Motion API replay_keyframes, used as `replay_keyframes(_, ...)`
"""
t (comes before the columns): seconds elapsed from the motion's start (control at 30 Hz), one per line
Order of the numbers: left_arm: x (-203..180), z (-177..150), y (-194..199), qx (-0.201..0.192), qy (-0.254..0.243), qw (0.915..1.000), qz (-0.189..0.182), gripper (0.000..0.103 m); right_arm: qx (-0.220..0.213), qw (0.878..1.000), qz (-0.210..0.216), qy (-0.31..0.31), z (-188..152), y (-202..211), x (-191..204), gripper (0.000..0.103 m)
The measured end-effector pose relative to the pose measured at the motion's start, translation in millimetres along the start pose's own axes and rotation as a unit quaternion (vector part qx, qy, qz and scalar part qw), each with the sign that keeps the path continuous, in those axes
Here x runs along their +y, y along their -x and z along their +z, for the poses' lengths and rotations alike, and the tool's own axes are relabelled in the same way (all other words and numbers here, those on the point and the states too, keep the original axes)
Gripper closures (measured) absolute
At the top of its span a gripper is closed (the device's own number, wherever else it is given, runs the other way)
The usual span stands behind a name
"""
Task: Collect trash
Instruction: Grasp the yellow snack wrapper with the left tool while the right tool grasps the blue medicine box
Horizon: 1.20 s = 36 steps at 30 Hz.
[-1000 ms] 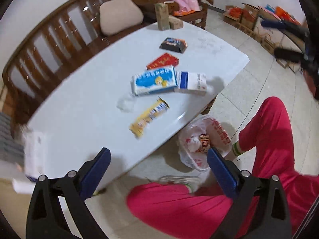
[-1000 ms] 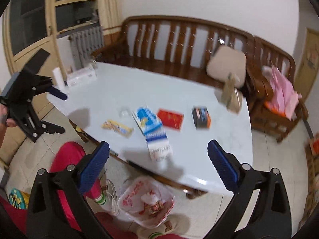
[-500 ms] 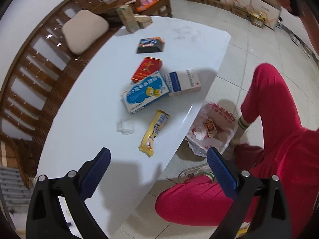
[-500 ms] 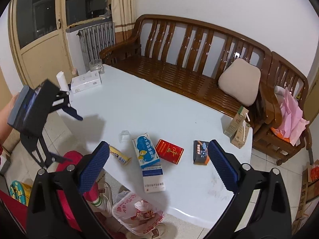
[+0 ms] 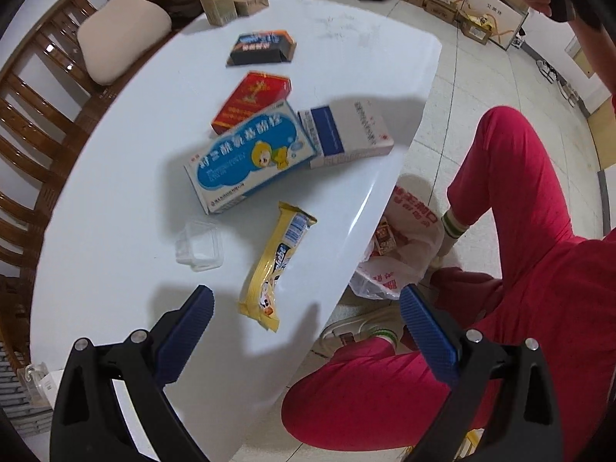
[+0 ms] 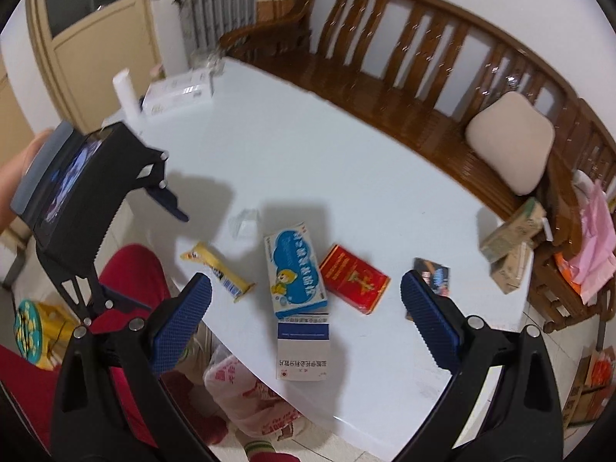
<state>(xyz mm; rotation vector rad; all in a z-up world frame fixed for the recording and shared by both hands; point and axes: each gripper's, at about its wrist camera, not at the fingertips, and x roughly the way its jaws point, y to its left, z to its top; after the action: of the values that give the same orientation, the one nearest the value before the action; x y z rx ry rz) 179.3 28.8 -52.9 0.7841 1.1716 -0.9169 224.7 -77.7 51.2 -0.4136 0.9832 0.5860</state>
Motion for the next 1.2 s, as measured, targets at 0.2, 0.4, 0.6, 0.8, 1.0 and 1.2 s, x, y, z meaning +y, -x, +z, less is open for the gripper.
replay_keyframes(0.2,13,1,-25,-0.001,0.018,0.9994,-0.029,0.009,0.049,0.998,0.018,0.034,0,-48,10,0.007)
replay_keyframes(0.4,21,0,-40,-0.006,0.025,0.9980,-0.057,0.009,0.092,0.993,0.021,0.070,-3,-93,22,0.007)
replay_keyframes(0.6,28,-2,-53,0.003,0.045,0.9967,-0.067,0.022,0.117,0.989,0.028,0.087,-5,-122,27,0.007)
replay_keyframes(0.8,29,-3,-60,0.006,0.049,0.9966,-0.066,0.026,0.135,0.986,0.024,0.094,-10,-139,30,0.019)
replay_keyframes(1.0,33,-4,-70,0.019,0.061,0.9959,-0.064,0.032,0.140,0.984,0.014,0.111,-12,-146,35,0.022)
replay_keyframes(1.2,32,-1,-75,0.032,0.070,0.9951,-0.062,0.034,0.139,0.983,0.011,0.118,-12,-150,37,0.022)
